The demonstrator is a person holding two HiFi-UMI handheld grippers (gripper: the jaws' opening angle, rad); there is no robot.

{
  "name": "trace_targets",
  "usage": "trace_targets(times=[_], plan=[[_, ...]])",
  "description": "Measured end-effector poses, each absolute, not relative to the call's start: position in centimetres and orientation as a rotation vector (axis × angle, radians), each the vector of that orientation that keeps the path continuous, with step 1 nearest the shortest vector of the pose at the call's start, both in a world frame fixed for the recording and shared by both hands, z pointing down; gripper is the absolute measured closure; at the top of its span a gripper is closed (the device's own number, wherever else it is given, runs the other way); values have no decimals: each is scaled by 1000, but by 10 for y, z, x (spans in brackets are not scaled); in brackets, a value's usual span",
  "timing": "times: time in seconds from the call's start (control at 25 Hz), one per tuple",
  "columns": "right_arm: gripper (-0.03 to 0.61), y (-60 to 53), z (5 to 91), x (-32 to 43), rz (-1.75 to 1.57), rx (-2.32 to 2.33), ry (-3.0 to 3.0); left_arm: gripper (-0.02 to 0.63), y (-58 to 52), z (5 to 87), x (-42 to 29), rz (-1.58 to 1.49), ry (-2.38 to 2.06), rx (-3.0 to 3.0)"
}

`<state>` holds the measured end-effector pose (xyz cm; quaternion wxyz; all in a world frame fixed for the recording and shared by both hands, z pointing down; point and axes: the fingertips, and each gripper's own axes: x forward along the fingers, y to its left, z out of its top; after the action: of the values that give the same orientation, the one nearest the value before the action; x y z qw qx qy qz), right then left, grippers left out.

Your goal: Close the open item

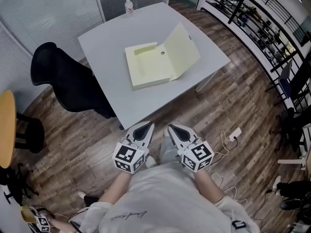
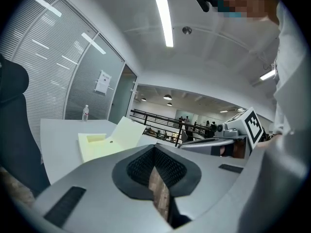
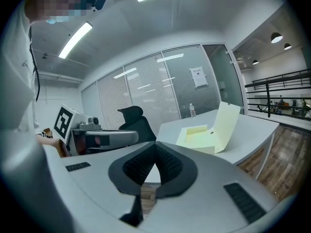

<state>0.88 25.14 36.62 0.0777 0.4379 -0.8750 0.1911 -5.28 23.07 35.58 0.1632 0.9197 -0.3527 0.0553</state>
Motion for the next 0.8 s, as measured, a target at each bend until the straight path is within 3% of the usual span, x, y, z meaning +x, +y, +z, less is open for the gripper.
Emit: trace_targets(times=[0.8], plan=[[566, 81, 355, 56, 519, 1177, -2682, 604, 68, 347, -14, 152, -1146, 2587]])
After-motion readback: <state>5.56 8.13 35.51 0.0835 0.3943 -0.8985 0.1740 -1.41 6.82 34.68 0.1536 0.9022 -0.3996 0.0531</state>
